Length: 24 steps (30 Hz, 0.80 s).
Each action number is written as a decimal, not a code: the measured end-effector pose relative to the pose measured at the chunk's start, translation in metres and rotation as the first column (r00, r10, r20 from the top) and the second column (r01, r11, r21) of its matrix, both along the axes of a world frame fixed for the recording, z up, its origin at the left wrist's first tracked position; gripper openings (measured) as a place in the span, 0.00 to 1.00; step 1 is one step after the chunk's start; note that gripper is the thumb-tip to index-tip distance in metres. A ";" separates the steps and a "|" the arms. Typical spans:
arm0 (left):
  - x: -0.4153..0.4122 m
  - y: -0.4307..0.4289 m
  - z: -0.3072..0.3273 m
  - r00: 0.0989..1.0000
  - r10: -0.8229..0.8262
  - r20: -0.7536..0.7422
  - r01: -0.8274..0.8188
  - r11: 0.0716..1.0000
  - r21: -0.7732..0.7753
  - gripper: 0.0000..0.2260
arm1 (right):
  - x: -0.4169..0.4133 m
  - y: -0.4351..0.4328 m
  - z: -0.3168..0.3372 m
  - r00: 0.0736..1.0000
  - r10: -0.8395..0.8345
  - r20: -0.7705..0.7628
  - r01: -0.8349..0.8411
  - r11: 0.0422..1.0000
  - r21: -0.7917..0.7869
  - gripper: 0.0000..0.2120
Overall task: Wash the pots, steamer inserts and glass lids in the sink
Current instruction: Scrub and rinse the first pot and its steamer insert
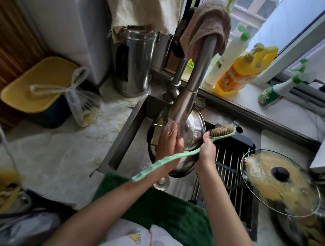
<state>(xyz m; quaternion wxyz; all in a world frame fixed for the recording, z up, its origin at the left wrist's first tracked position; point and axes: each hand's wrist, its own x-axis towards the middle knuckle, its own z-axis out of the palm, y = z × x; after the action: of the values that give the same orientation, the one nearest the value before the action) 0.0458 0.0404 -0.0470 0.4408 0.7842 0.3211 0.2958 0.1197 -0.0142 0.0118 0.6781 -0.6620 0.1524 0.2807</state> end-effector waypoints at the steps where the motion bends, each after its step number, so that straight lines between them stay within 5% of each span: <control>1: 0.005 0.007 0.005 0.997 0.060 0.042 -0.056 0.994 -0.097 0.30 | -0.001 0.003 0.000 0.998 0.045 0.041 -0.043 0.998 -0.042 0.19; 5: 0.017 0.015 0.017 0.916 0.376 0.141 -0.309 0.884 -0.352 0.24 | -0.009 0.012 -0.001 0.973 0.175 0.152 -0.153 0.978 -0.145 0.18; 11: 0.016 0.019 0.006 0.954 0.251 0.162 -0.242 0.968 -0.070 0.24 | -0.006 0.006 -0.008 0.952 0.286 0.112 -0.264 0.948 -0.178 0.14; 13: 0.019 0.048 0.011 0.961 0.247 0.124 -0.234 0.966 -0.112 0.24 | -0.007 0.000 -0.008 0.941 0.320 0.110 -0.294 0.935 -0.198 0.13; 16: 0.016 0.061 0.010 0.940 0.338 0.042 -0.299 0.878 -0.374 0.22 | -0.005 -0.007 -0.011 0.933 0.337 0.130 -0.294 0.918 -0.267 0.10; 22: 0.011 -0.006 -0.004 0.985 0.170 0.011 -0.170 0.985 -0.011 0.25 | -0.015 -0.003 -0.011 0.852 0.434 0.294 -0.294 0.859 -0.419 0.14; 24: 0.020 0.014 0.003 0.965 0.251 0.076 -0.232 0.953 -0.197 0.25 | -0.025 -0.005 -0.008 0.833 0.414 0.366 -0.257 0.877 -0.407 0.16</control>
<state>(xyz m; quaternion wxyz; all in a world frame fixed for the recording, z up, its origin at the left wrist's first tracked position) 0.0661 0.0546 -0.0440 0.4884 0.6786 0.4183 0.3550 0.0943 -0.0192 0.0036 0.5085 -0.8316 -0.0798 0.2085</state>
